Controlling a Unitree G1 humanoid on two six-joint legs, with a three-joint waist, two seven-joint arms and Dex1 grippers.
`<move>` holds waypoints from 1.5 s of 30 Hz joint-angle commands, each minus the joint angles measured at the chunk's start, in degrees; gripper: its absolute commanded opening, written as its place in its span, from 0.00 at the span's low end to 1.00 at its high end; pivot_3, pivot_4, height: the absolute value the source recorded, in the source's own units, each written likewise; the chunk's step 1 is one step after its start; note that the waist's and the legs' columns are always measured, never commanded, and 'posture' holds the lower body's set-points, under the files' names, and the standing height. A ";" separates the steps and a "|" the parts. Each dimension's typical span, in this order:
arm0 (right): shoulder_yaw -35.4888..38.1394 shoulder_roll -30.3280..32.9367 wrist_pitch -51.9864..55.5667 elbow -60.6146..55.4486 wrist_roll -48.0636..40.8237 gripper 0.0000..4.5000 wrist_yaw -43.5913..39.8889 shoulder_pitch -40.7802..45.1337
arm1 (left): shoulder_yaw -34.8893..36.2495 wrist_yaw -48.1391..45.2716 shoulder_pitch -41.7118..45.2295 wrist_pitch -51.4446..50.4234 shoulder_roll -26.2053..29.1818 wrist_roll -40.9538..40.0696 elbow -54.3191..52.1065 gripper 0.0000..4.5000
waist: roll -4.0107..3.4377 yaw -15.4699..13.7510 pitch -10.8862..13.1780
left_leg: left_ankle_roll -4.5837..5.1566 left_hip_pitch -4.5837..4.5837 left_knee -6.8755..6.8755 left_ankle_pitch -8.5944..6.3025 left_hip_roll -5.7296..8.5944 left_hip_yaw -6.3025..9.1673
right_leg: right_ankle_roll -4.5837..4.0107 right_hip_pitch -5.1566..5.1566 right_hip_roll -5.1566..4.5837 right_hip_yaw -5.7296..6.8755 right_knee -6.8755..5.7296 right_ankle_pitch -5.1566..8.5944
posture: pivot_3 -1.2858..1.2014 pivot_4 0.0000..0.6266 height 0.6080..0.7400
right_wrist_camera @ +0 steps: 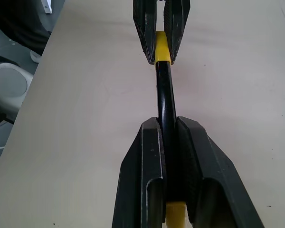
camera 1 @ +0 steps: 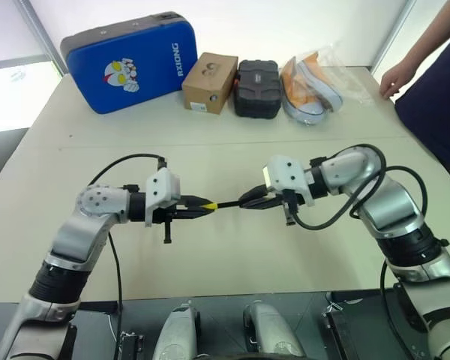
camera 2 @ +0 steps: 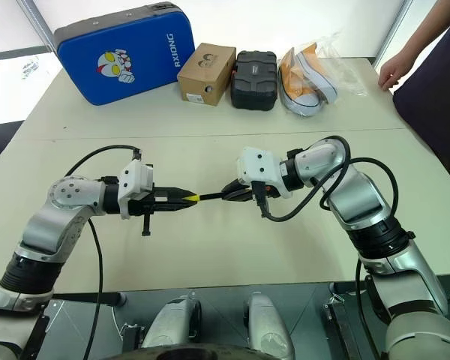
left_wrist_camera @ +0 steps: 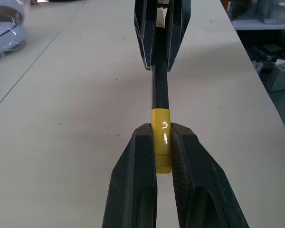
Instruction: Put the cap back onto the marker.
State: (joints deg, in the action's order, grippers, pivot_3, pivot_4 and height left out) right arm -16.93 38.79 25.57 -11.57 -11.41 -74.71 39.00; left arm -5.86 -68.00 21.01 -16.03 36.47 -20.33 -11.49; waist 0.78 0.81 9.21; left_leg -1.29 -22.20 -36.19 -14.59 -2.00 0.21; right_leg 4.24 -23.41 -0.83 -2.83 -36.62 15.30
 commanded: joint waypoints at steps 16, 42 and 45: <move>2.11 0.29 -4.57 3.47 0.17 0.00 1.31 -0.28 | 2.14 4.34 -2.57 -2.89 1.44 -1.84 -5.66 0.75 | 0.00 0.04 0.00 | 0.00 0.03 0.00 0.00 0.00 -0.01 | 0.00 0.00 0.00 -0.01 -0.04 0.00 | 0.52 0.24 1.00; 33.02 -9.82 25.70 -7.38 7.84 0.00 56.39 -26.70 | 2.55 13.96 -4.18 -4.84 -2.91 -2.70 -4.87 0.98 | 0.01 -0.02 -0.06 | 0.00 0.13 0.01 0.00 0.06 -0.01 | -0.01 0.01 -0.02 -0.08 -0.31 0.02 | 0.52 0.24 1.00; 35.12 -11.11 25.20 -5.91 8.11 0.00 59.70 -28.36 | 2.11 13.16 -3.79 -3.55 -2.79 -2.05 -4.38 0.98 | 0.00 0.13 -0.06 | -0.01 0.16 0.01 0.00 0.08 -0.05 | -0.02 0.00 -0.03 -0.11 -0.33 0.02 | 0.52 0.24 1.00</move>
State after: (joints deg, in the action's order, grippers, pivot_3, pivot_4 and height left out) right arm 15.63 27.88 51.39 -16.01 -3.84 -17.17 10.40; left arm -3.75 -54.36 16.26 -20.84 33.49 -22.43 -15.42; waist 0.78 0.94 9.15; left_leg -1.29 -22.02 -36.17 -14.59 -1.92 0.16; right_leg 4.22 -23.41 -0.85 -2.94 -36.96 15.31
